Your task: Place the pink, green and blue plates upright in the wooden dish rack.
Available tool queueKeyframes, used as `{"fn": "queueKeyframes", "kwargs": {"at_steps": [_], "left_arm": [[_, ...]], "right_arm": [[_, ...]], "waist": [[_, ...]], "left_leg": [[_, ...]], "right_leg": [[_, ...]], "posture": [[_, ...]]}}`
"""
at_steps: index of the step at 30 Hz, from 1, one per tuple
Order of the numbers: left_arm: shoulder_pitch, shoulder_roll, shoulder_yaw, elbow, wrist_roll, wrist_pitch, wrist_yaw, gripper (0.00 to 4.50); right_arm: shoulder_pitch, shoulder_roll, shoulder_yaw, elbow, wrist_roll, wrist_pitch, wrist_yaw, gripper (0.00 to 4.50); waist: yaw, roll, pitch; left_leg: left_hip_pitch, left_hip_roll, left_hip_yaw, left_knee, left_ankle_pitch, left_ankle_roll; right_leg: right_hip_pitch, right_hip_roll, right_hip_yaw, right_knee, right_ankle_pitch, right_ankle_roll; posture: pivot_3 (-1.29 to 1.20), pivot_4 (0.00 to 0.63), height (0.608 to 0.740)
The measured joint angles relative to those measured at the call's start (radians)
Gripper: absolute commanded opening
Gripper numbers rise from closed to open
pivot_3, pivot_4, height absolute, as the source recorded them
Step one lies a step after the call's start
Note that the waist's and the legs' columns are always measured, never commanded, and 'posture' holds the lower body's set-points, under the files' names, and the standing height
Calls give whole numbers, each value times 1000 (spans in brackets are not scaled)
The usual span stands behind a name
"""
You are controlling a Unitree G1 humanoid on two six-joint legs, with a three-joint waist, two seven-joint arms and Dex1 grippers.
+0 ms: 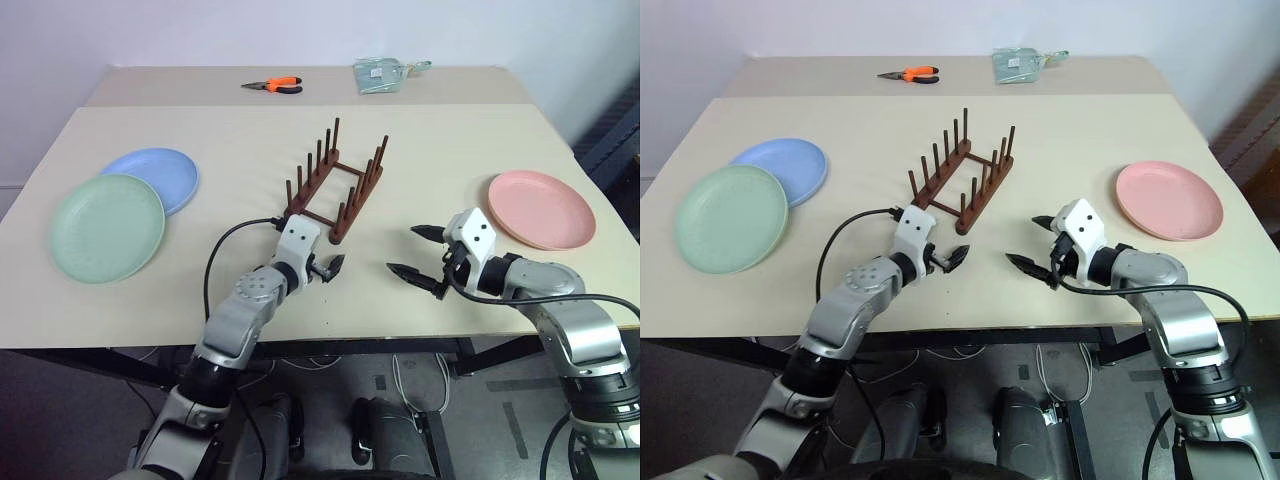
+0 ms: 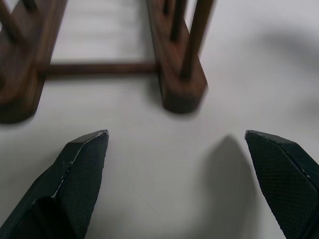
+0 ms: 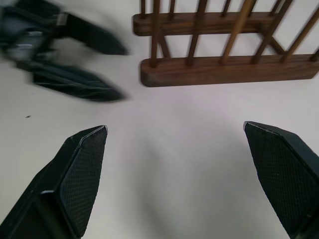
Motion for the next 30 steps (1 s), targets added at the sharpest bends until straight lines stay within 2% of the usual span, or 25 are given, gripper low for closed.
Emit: {"fn": "queueKeyframes", "kwargs": {"at_steps": [1, 4, 5, 10, 11, 14, 18, 20, 22, 23, 26, 28, 30], "left_arm": [[-28, -28, 2, 46, 10, -14, 15, 4500], [-72, -72, 16, 130, 21, -54, 33, 3741], [-88, -82, 22, 171, 29, -84, 34, 3371], [-95, -72, 13, 206, 43, -146, -12, 858], [-97, -55, 3, 196, 50, -162, -32, 772], [-84, 24, -31, 196, 58, -210, -142, 774], [-61, 225, -106, 148, 33, -337, -480, 774], [-74, 270, -108, 169, 24, -379, -581, 774], [-98, 277, -98, 215, 7, -390, -633, 1813], [-113, 283, -97, 243, 8, -394, -646, 2146], [-144, 297, -75, 309, 17, -428, -637, 3595], [-143, 307, -43, 318, 24, -427, -599, 4500], [-114, 349, -13, 269, 29, -399, -583, 4500]], "right_arm": [[5, 1, 0, -16, 0, 6, -11, 4472], [8, 2, -2, -33, -2, 11, -31, 4500], [14, 1, -3, -35, -11, 9, -40, 4500], [44, -4, -9, -35, -29, -8, -53, 4500], [45, -3, -13, -35, -30, -11, -55, 4500], [49, -4, -33, -31, -39, -31, -62, 4500], [72, -29, -88, 6, -52, -60, -65, 4500], [79, -36, -107, 22, -62, -75, -66, 4500], [82, -36, -115, 27, -68, -85, -69, 4500], [83, -36, -115, 27, -69, -88, -70, 4500], [99, -36, -125, 26, -70, -93, -73, 4500], [119, -39, -142, 25, -68, -91, -74, 3944], [136, -54, -163, 25, -66, -79, -73, 3181]], "waist": [[1, 0, 0], [3, -1, -1], [4, -1, -1], [7, -1, 0], [8, 0, -1], [3, 0, -1], [-1, 0, -1], [-1, 0, -1], [-1, 0, -1], [-2, 0, -1], [-2, 0, -1], [-4, 0, -1], [-9, 1, -1]], "left_leg": [[0, 0, 0, 0, 0, 0], [0, 0, 0, 1, -1, 1], [0, 0, 0, 1, -1, 1], [0, 0, 0, 1, -1, 1], [0, 0, 0, 1, -1, 1], [0, 0, 0, 1, -1, 1], [-1, 0, 0, 0, -1, 1], [0, 0, 0, 0, -1, 0], [0, 0, -1, 0, -1, 0], [0, 0, -1, 0, -1, 0], [0, 0, -1, 0, -1, 1], [0, 0, -1, 0, -1, 1], [0, 1, -1, 0, 0, 0]], "right_leg": [[0, 0, 0, 0, 0, 0], [1, 0, 0, -1, 0, 0], [1, -1, -1, -1, 0, 0], [1, -1, -1, -1, 0, 0], [1, -1, -1, -1, 0, 0], [0, -1, -1, -1, 0, 0], [0, -1, -1, -1, 0, 0], [0, -1, -1, -1, 0, 0], [0, -2, -1, -1, 0, 0], [0, -1, -1, -1, 0, 0], [0, -1, -1, -1, 0, 0], [0, -1, -1, -1, 0, 0], [0, -1, 0, 0, 0, 0]], "posture": [[0, 150, 740], [0, 150, 740], [0, 150, 740], [0, 150, 740], [0, 150, 740], [0, 150, 740], [0, 150, 740], [0, 150, 740], [0, 150, 740], [0, 150, 740], [0, 150, 740], [0, 150, 740], [0, 150, 740]]}}
